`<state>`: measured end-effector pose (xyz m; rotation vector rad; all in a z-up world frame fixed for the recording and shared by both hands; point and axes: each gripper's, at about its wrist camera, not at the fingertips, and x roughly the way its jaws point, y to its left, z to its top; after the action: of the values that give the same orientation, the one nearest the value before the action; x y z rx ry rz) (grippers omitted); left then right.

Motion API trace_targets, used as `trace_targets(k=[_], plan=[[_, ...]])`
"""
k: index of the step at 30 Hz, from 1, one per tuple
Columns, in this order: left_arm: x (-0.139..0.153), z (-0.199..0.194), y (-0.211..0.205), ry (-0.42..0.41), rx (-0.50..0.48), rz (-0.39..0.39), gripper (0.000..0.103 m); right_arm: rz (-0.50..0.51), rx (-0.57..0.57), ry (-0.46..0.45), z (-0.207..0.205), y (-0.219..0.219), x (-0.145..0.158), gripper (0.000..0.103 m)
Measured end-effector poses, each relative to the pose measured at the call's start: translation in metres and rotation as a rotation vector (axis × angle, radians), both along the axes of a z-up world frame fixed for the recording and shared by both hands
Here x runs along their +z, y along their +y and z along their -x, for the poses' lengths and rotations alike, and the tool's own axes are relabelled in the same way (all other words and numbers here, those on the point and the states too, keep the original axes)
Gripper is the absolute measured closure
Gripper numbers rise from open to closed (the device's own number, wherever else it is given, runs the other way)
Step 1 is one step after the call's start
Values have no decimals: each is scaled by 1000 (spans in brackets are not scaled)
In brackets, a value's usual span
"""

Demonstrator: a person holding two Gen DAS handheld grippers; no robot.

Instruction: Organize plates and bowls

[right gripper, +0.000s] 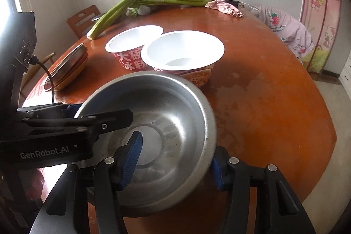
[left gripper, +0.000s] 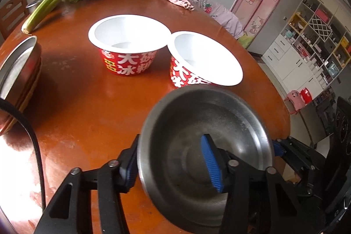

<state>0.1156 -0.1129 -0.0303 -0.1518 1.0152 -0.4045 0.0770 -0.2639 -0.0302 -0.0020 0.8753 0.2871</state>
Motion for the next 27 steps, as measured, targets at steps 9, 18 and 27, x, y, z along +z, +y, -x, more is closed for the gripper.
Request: trace_targets(k=[9,18,27], plan=[[2,4,7,5,21,18,53,-3,2,-8,6,6,6,45],[19,20,40,-41,81,55,53,-16,57,-30,12,30,18,45],[13,29,71,-30,153,53,53,-1,140,-32,13,64,21,45]])
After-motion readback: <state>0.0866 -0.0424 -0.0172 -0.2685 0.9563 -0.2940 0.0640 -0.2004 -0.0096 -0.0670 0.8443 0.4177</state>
